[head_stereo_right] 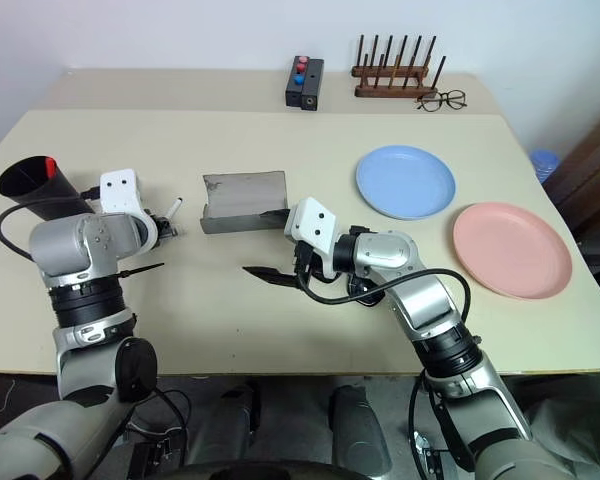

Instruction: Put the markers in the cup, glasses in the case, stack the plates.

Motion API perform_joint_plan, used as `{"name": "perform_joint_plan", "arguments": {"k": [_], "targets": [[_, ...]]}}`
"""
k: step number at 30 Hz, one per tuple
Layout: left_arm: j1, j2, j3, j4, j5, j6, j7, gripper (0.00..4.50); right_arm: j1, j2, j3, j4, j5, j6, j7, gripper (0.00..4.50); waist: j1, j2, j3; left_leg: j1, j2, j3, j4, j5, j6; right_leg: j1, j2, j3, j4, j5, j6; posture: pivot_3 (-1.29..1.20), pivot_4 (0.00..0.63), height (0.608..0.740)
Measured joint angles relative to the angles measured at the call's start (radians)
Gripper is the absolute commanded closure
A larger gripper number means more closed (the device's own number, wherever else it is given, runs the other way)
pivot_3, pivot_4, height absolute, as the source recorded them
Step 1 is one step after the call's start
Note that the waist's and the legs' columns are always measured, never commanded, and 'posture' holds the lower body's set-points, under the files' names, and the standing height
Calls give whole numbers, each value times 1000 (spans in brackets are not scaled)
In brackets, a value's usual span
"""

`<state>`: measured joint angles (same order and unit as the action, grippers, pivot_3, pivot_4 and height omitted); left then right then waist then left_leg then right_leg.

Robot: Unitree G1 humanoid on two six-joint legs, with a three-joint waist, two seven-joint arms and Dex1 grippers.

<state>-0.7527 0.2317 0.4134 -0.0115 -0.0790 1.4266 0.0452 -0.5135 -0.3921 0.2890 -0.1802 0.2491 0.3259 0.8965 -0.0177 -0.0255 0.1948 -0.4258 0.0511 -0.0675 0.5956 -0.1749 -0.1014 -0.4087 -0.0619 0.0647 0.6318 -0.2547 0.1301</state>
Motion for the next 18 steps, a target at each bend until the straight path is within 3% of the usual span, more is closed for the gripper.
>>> {"name": "perform_joint_plan", "arguments": {"k": [1, 6, 11, 18], "targets": [[-2, -1, 3, -4, -2, -14, -5, 4430, 1, 0, 0, -3, 0, 2, 0, 0, 0, 0, 0, 0, 0, 0, 0, 0, 0, 0, 0, 0, 0, 0, 0, 0, 150, 738], [22, -19, -10, -25, -36, -115, -51, 4430, 2, 1, 0, -12, 0, 5, -1, 0, -1, 0, 0, 0, 0, 0, 0, 0, 0, 0, 0, 0, 0, 0, 0, 0, 150, 738], [107, 32, -95, -156, -39, -514, -148, 4430, 1, 4, -3, -14, 15, 14, 3, 0, -4, 0, 0, 0, 0, 0, -2, 0, 0, -1, 0, 0, 0, 0, 0, 0, 150, 738], [169, 161, -64, -184, 159, -954, 72, 4430, -7, 44, -31, -36, 94, 30, 12, 0, -2, 0, 0, 0, 0, 0, -2, 0, 0, 0, 0, 0, 0, 0, 0, 0, 150, 738]]}}
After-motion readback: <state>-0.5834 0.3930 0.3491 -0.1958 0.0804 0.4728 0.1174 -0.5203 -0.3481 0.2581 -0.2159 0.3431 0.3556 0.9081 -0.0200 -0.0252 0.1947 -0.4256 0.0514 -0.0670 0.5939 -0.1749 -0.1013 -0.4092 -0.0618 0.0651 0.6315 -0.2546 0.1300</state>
